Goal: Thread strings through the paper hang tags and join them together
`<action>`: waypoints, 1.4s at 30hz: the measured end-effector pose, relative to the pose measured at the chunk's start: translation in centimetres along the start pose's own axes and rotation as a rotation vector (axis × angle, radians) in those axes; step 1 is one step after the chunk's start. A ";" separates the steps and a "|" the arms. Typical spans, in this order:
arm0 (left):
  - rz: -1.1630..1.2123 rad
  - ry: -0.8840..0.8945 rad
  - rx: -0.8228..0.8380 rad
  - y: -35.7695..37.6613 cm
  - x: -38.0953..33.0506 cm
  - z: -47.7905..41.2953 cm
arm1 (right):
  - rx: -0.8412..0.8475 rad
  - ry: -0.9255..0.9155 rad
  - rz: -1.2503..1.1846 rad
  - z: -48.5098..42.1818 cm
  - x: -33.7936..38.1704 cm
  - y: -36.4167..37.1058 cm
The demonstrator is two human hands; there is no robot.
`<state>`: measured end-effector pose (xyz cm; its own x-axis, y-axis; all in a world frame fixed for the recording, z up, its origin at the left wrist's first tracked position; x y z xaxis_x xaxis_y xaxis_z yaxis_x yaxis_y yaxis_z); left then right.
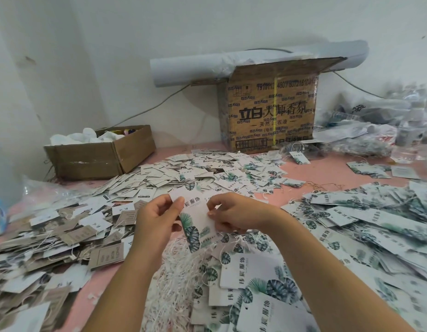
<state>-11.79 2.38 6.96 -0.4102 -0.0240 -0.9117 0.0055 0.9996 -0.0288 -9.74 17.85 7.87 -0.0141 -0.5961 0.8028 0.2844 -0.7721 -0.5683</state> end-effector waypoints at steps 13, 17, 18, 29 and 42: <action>-0.007 0.024 -0.077 0.1 -0.8 0.5 | -0.488 -0.218 0.101 0.8 2.1 -3.3; 0.022 0.038 -0.087 0.3 -1.3 0.7 | -0.568 -0.284 0.206 1.2 3.1 -2.9; 0.026 0.042 -0.084 0.5 -1.4 0.7 | -0.594 -0.296 0.238 1.3 3.4 -2.8; 0.048 0.068 -0.032 1.2 -2.0 0.9 | -0.713 -0.392 0.405 2.2 4.7 -2.1; 0.009 0.173 0.063 1.8 -3.2 1.3 | -0.679 -0.376 0.444 2.2 5.0 -1.5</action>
<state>-9.30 4.26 9.25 -0.5606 -0.0062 -0.8281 0.0650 0.9966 -0.0515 -8.15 16.52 13.09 0.3109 -0.8518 0.4216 -0.4418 -0.5223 -0.7294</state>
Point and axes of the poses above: each hand's wrist, its own z-axis away from the middle knuckle, its own y-axis out of the palm, x = y × z, the point moved 6 cm from there along -z, towards the middle knuckle, and after that the axes turned 10 degrees about y, right-handed, at the moved point
